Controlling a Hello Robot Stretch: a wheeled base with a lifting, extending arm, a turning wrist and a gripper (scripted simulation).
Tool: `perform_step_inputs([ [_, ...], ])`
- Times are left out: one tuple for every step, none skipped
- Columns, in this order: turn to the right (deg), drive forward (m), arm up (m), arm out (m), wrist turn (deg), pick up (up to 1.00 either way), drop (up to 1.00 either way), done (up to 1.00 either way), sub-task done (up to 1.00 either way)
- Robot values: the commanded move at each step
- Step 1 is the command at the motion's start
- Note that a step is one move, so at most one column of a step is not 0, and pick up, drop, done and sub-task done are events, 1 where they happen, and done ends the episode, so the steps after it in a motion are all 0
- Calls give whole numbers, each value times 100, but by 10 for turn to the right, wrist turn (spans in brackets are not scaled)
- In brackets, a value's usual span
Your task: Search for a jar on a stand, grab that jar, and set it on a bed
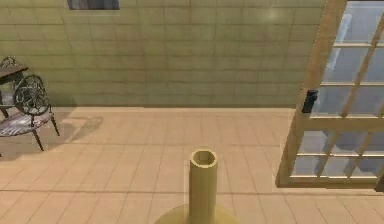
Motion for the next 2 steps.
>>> perform_step_inputs([
  [0, 25, 0, 0, 0, 0, 0, 0, 0],
  [-450, 0, 0, 0, 0, 0, 0, 0, 0],
])
